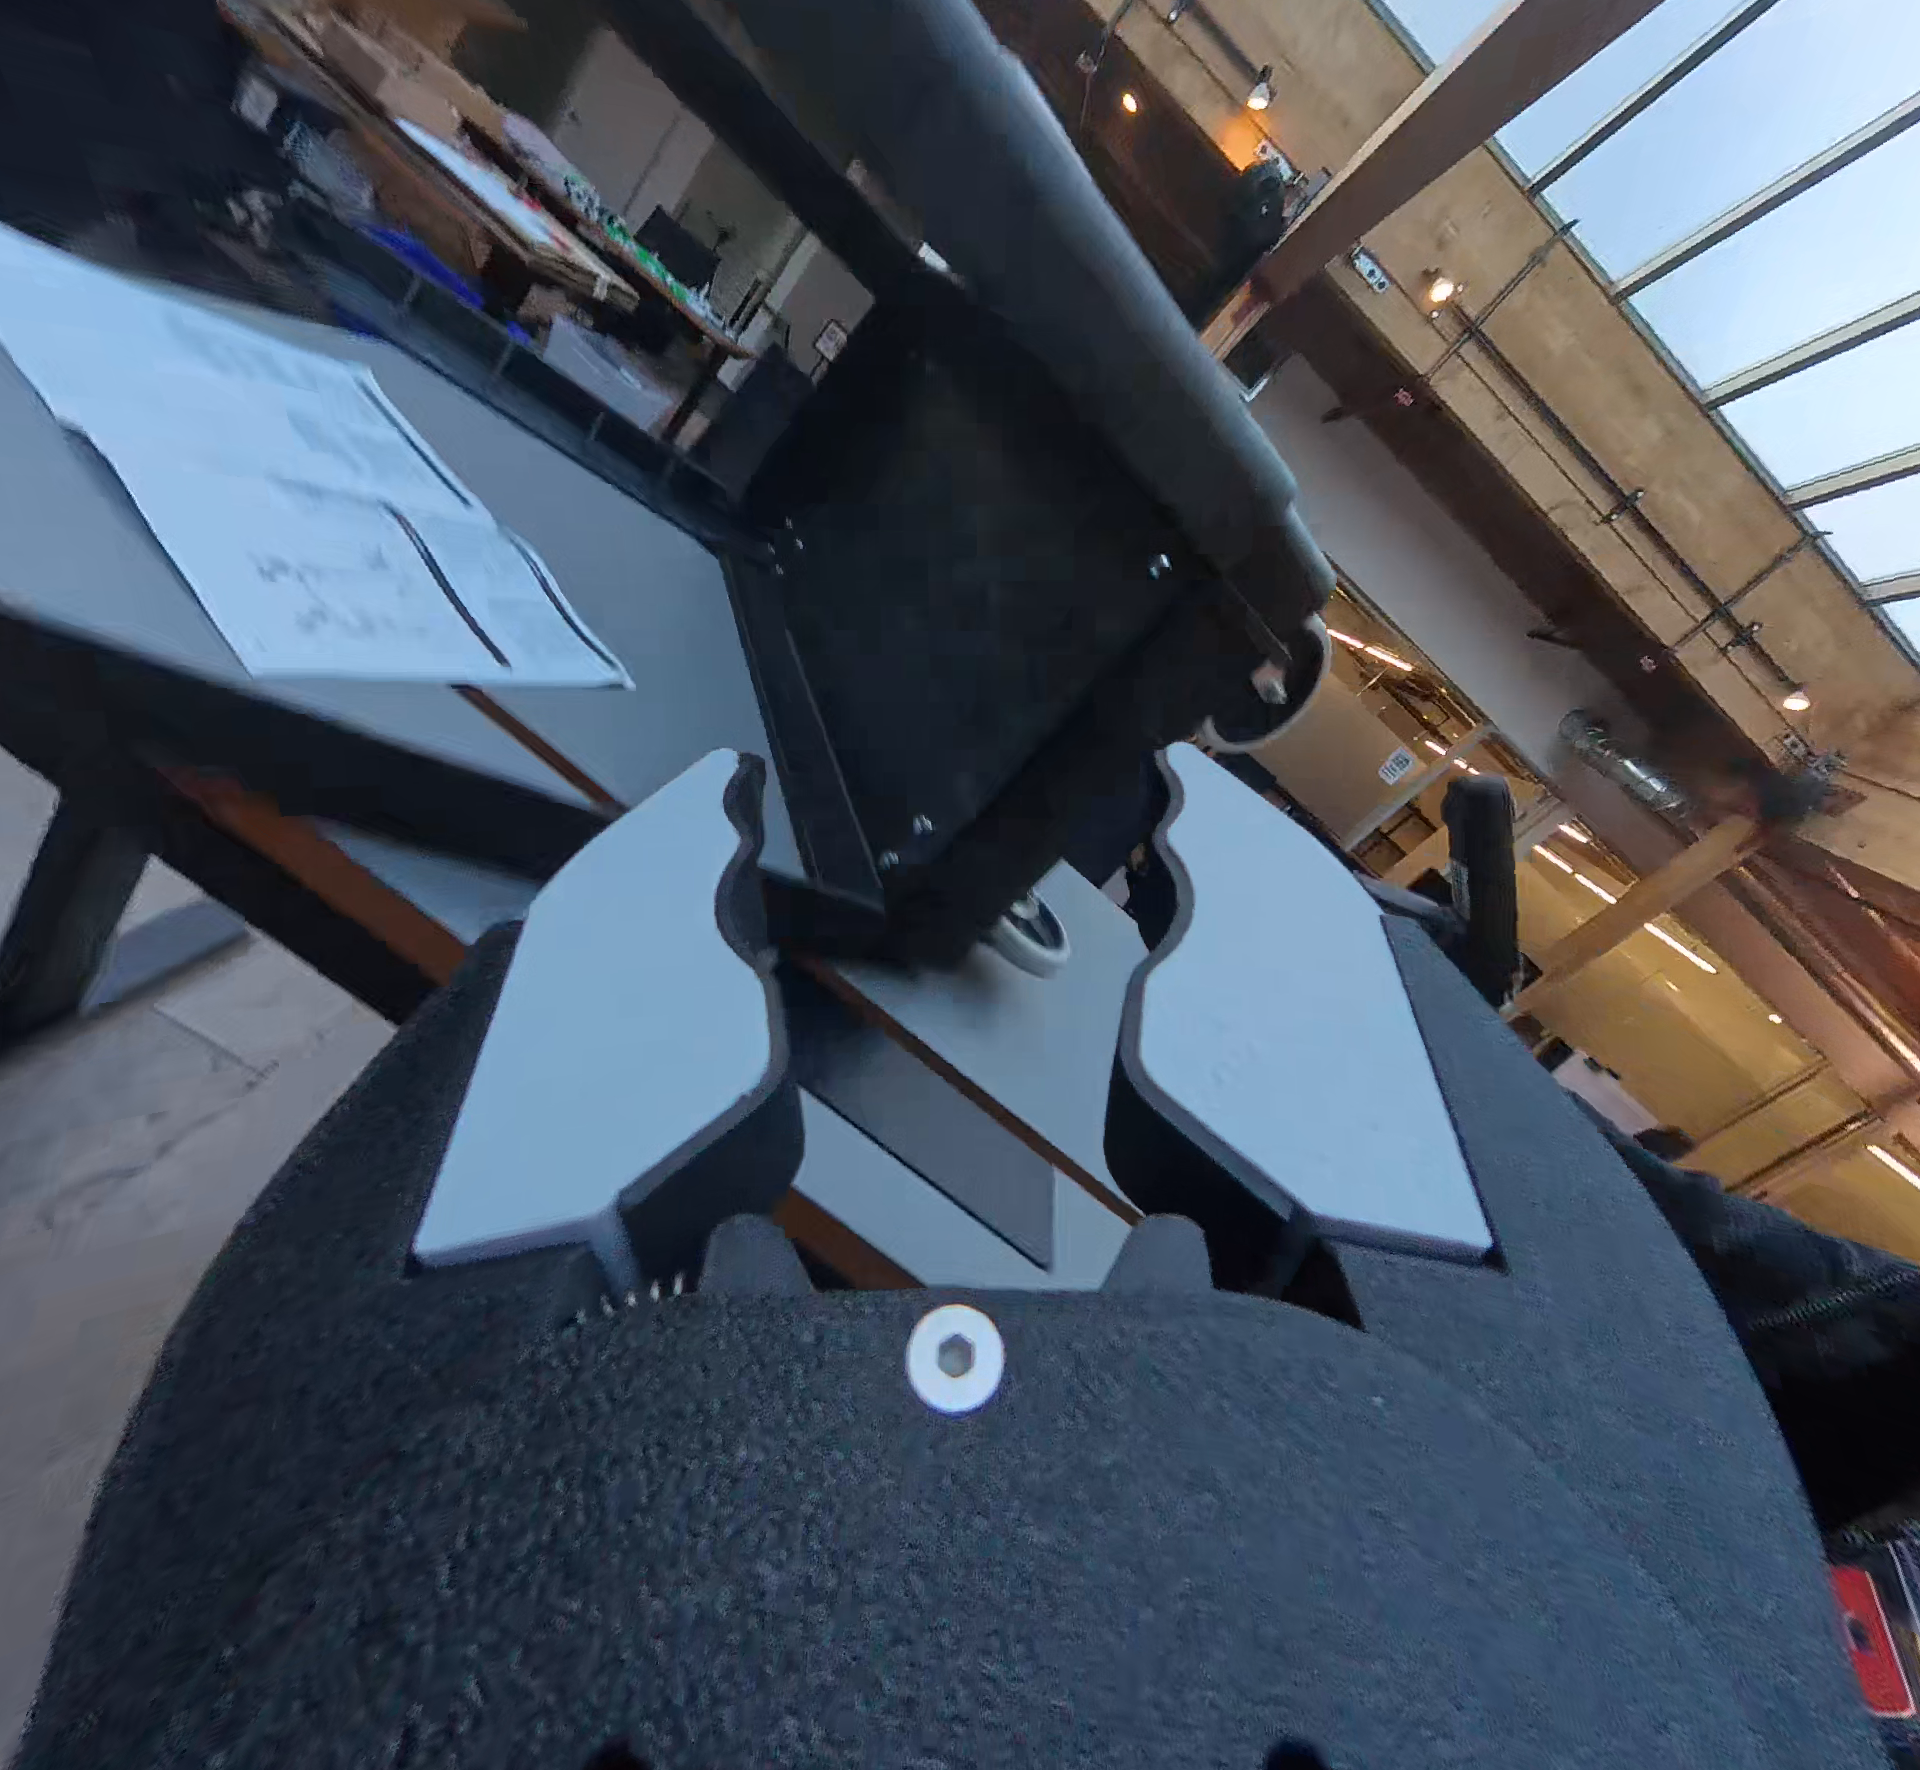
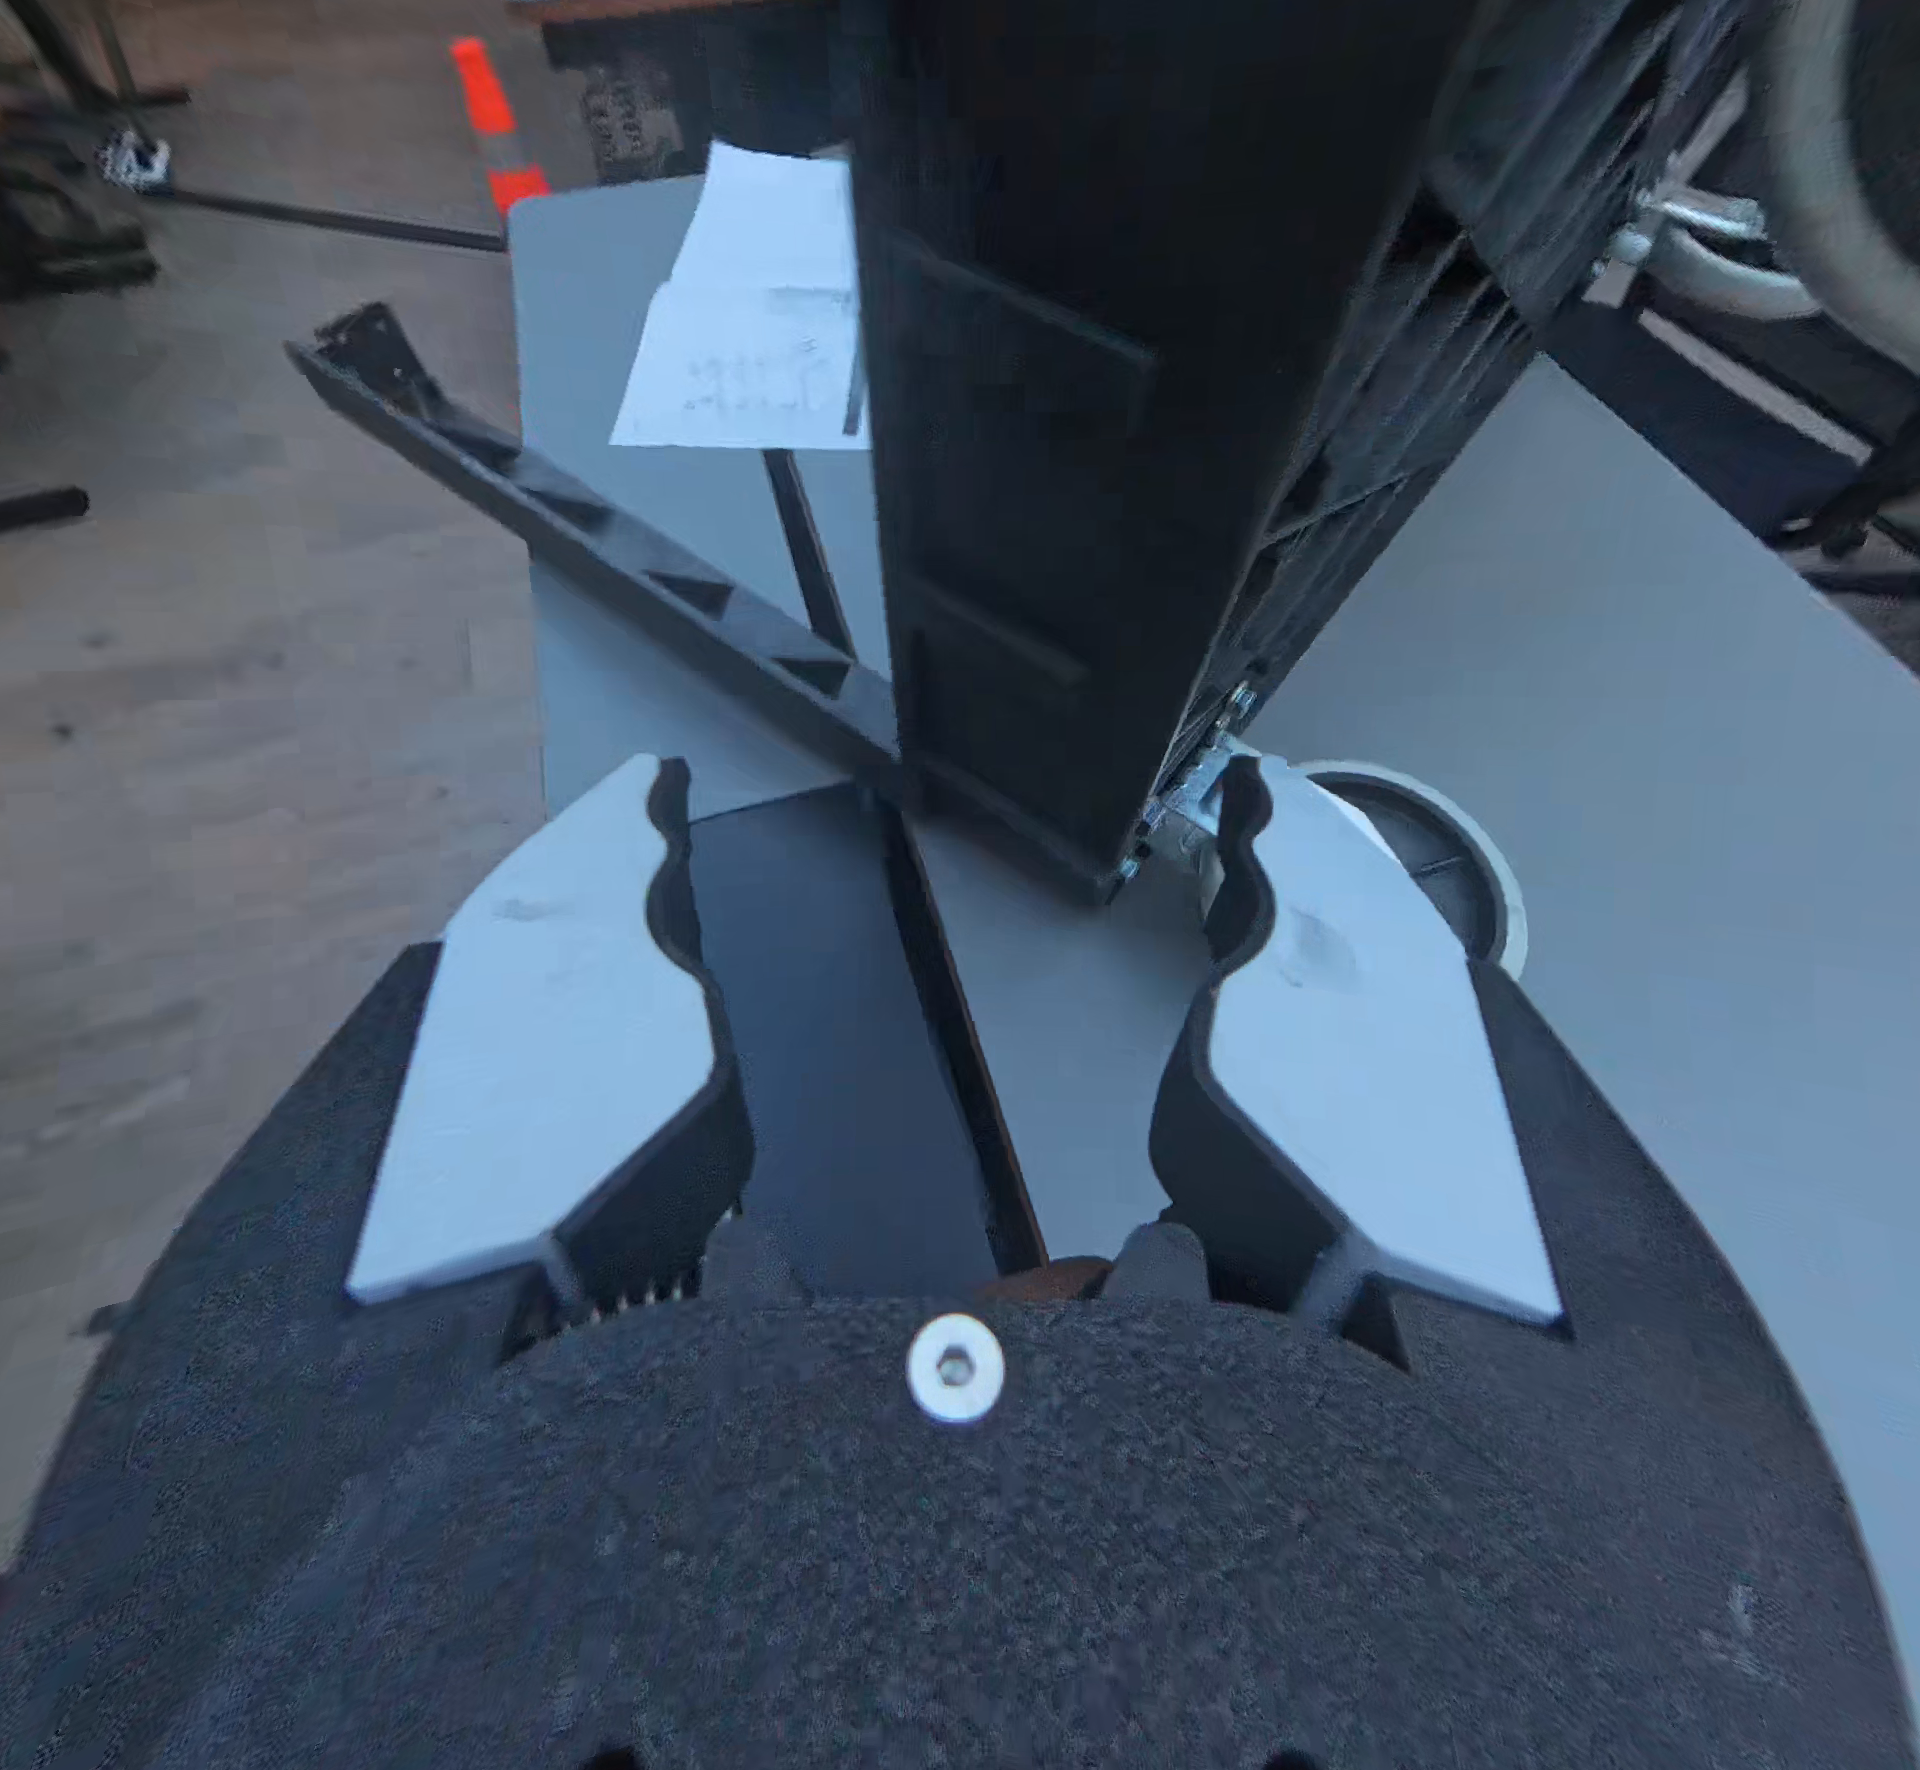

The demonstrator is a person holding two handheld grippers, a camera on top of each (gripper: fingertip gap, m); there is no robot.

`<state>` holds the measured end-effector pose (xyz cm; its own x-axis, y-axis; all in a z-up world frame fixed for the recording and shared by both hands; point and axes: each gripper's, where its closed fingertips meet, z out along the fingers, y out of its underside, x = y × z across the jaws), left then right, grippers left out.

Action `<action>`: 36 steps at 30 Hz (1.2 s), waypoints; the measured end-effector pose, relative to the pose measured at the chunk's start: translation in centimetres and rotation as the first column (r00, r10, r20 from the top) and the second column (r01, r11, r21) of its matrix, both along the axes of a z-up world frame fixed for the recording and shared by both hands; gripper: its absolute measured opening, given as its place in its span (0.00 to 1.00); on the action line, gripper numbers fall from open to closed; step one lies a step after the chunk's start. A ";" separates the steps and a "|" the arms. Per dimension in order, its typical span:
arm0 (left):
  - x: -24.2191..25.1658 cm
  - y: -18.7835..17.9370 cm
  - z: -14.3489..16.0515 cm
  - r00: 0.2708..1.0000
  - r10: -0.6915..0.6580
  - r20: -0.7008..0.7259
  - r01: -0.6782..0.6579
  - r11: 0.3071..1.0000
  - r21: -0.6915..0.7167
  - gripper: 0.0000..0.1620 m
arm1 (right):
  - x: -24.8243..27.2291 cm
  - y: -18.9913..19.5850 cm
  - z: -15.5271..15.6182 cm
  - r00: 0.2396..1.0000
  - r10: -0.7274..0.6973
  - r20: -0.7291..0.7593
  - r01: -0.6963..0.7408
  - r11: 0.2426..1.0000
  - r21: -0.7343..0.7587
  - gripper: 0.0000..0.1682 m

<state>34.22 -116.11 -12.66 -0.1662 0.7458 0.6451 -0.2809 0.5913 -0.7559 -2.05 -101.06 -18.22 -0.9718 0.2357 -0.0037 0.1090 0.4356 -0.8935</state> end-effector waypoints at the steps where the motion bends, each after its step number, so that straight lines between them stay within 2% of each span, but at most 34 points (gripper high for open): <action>1: -0.3 -3.6 1.7 1.000 0.012 0.000 -0.012 0.999 -0.036 0.46 | -1.0 -1.0 -0.1 0.999 -0.024 0.024 0.024 1.000 -0.001 0.63; 4: -1.2 -14.1 6.7 0.999 0.041 -0.017 -0.043 0.987 -0.157 0.52 | -3.1 -3.5 0.6 0.997 -0.070 0.044 0.071 0.997 -0.021 0.67; 7: -1.7 -23.1 10.2 0.998 0.052 -0.019 -0.055 0.959 -0.278 0.58 | -4.3 -5.4 1.6 0.995 -0.086 0.042 0.088 0.995 -0.046 0.68; 9: -1.8 -27.9 11.5 0.998 0.046 -0.037 -0.056 0.943 -0.327 0.60 | -4.6 -6.5 1.7 0.992 -0.097 0.080 0.102 0.993 -0.059 0.69; 12: -3.2 -32.4 12.3 0.998 -0.044 -0.038 0.029 0.947 -0.320 0.62 | -4.7 -7.4 1.7 0.975 -0.150 0.164 0.164 0.984 -0.073 0.69; 14: -4.8 -33.3 12.6 0.988 -0.153 -0.010 0.141 0.932 -0.335 0.62 | -4.6 -8.1 1.6 0.967 -0.168 0.194 0.187 0.979 -0.082 0.67; 18: -7.8 -31.6 12.9 0.917 -0.394 0.059 0.389 0.852 -0.350 0.61 | -5.0 -8.8 2.0 0.959 -0.198 0.201 0.217 0.973 -0.075 0.67; 19: -8.4 -31.5 13.0 0.911 -0.406 0.067 0.403 0.847 -0.347 0.63 | -5.1 -8.8 2.1 0.960 -0.190 0.206 0.210 0.975 -0.077 0.66; 23: -9.6 -32.0 13.3 0.923 -0.375 0.082 0.378 0.852 -0.361 0.62 | -5.3 -8.9 2.1 0.970 -0.135 0.204 0.151 0.986 -0.068 0.66; 26: -10.3 -32.0 12.8 0.941 -0.296 0.162 0.338 0.838 -0.429 0.62 | -5.4 -8.4 2.3 0.964 -0.093 0.249 0.117 0.990 -0.080 0.57; 29: -10.4 -32.0 13.0 0.948 -0.279 0.156 0.319 0.843 -0.432 0.60 | -5.4 -7.9 2.1 0.968 -0.041 0.246 0.055 0.997 -0.048 0.53; 33: -9.7 -32.6 12.9 0.953 -0.284 0.103 0.301 0.862 -0.408 0.56 | -4.9 -5.9 1.3 0.991 -0.053 0.123 0.042 0.995 0.096 0.47; 35: -7.4 -33.9 12.6 0.969 -0.247 -0.018 0.224 0.903 -0.366 0.54 | -3.3 -2.9 -0.5 0.996 -0.082 0.034 0.073 0.972 0.225 0.51; 36: -6.0 -35.0 11.4 0.980 -0.192 -0.048 0.166 0.929 -0.329 0.54 | -1.6 -1.4 -2.0 0.997 -0.077 0.008 0.071 0.954 0.291 0.51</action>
<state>28.18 -151.16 -1.21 0.0309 0.9283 0.3706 -0.2585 0.3656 -0.8942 -3.67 -102.43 -20.22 -0.9520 0.3007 0.0577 0.1664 0.6662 -0.7269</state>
